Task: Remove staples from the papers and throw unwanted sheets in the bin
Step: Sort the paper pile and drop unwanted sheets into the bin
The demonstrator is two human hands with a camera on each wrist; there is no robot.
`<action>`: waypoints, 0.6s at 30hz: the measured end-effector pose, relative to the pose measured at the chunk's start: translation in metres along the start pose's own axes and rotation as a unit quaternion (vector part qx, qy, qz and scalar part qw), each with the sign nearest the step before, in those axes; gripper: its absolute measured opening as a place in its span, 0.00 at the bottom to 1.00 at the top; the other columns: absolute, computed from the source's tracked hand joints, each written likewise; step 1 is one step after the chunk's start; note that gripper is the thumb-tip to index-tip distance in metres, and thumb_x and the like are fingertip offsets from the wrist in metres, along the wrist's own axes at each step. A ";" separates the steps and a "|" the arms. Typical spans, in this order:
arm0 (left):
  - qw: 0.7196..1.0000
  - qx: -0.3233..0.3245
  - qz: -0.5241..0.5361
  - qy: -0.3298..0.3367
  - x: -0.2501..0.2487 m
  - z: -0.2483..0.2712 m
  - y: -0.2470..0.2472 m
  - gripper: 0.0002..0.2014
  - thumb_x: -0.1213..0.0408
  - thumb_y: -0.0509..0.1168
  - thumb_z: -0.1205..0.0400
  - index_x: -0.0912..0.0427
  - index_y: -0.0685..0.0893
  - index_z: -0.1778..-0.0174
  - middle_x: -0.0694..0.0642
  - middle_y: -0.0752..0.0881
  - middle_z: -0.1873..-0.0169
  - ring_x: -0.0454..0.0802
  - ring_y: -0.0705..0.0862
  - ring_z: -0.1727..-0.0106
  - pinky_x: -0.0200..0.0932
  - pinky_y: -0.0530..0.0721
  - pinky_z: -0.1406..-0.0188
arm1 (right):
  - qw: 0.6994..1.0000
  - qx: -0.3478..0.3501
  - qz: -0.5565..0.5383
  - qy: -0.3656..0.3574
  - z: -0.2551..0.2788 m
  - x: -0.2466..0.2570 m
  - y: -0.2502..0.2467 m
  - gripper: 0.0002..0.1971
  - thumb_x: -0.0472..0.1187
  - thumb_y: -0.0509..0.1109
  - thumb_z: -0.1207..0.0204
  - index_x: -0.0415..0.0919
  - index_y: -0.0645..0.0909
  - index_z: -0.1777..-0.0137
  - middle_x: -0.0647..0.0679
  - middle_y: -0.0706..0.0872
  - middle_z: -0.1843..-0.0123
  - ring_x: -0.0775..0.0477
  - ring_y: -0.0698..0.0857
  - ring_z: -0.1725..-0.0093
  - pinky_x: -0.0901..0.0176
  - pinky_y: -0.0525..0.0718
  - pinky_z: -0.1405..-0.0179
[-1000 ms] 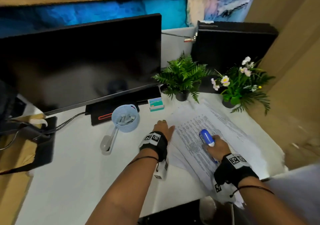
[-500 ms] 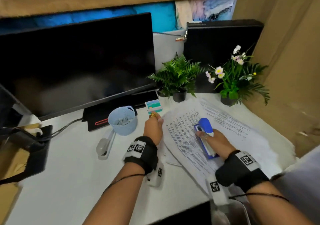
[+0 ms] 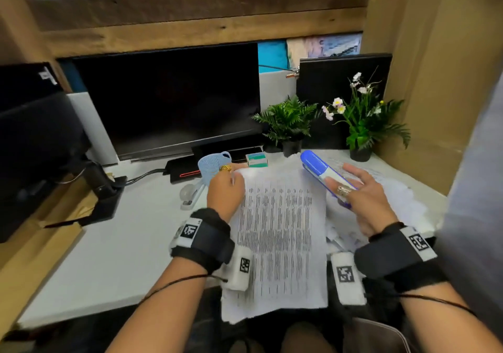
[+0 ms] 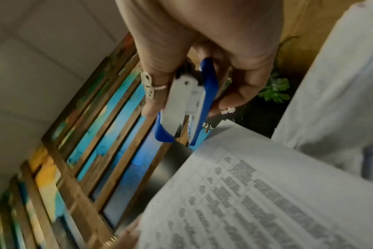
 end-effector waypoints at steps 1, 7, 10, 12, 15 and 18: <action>1.000 0.007 0.006 0.004 -0.003 0.013 0.001 0.18 0.62 0.51 0.20 0.57 0.84 0.44 0.55 0.86 0.48 0.51 0.83 0.47 0.45 0.81 0.44 | 0.999 -0.017 -0.050 0.009 0.010 0.000 -0.004 0.28 0.37 0.78 0.33 0.47 0.74 0.34 0.51 0.84 0.49 0.51 0.83 0.53 0.57 0.80 0.51; 0.999 0.027 0.012 0.012 -0.011 0.067 0.013 0.06 0.64 0.61 0.17 0.51 0.82 0.50 0.49 0.85 0.54 0.47 0.82 0.53 0.38 0.80 0.53 | 0.935 -0.004 -0.341 0.098 0.035 -0.019 -0.006 0.16 0.40 0.71 0.29 0.44 0.78 0.41 0.47 0.86 0.47 0.52 0.84 0.45 0.55 0.78 0.38; 0.998 0.051 0.010 0.019 -0.014 0.082 0.016 0.07 0.66 0.70 0.23 0.51 0.83 0.53 0.45 0.84 0.57 0.40 0.81 0.57 0.22 0.74 0.60 | 0.915 -0.020 -0.391 0.101 0.036 -0.024 -0.010 0.20 0.46 0.73 0.40 0.47 0.79 0.46 0.50 0.89 0.55 0.51 0.84 0.46 0.53 0.77 0.36; 0.997 0.071 0.013 0.014 -0.011 0.086 0.019 0.11 0.65 0.76 0.29 0.52 0.85 0.53 0.45 0.85 0.55 0.34 0.80 0.56 0.21 0.75 0.58 | 0.912 -0.037 -0.396 0.099 0.036 -0.025 -0.014 0.16 0.47 0.73 0.41 0.48 0.80 0.52 0.51 0.87 0.56 0.51 0.83 0.48 0.51 0.77 0.35; 0.994 0.099 0.034 -0.020 0.000 0.084 0.027 0.16 0.61 0.79 0.33 0.50 0.87 0.49 0.48 0.87 0.49 0.44 0.84 0.49 0.37 0.81 0.46 | 0.908 -0.047 -0.403 0.106 0.034 -0.031 -0.015 0.08 0.45 0.73 0.35 0.46 0.83 0.56 0.48 0.82 0.50 0.48 0.81 0.45 0.49 0.77 0.33; 0.990 0.118 0.064 -0.052 0.008 0.083 0.038 0.07 0.63 0.76 0.28 0.59 0.90 0.56 0.55 0.90 0.56 0.50 0.88 0.54 0.44 0.85 0.52 | 0.890 -0.058 -0.440 0.100 0.035 -0.037 -0.013 0.05 0.45 0.67 0.23 0.44 0.79 0.56 0.43 0.82 0.53 0.41 0.83 0.48 0.43 0.79 0.36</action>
Point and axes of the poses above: each hand's wrist, its own z-axis away from the middle knuckle, its own y-axis out of the palm, x = y × z, the point moved 5 cm from there along -z, towards the middle knuckle
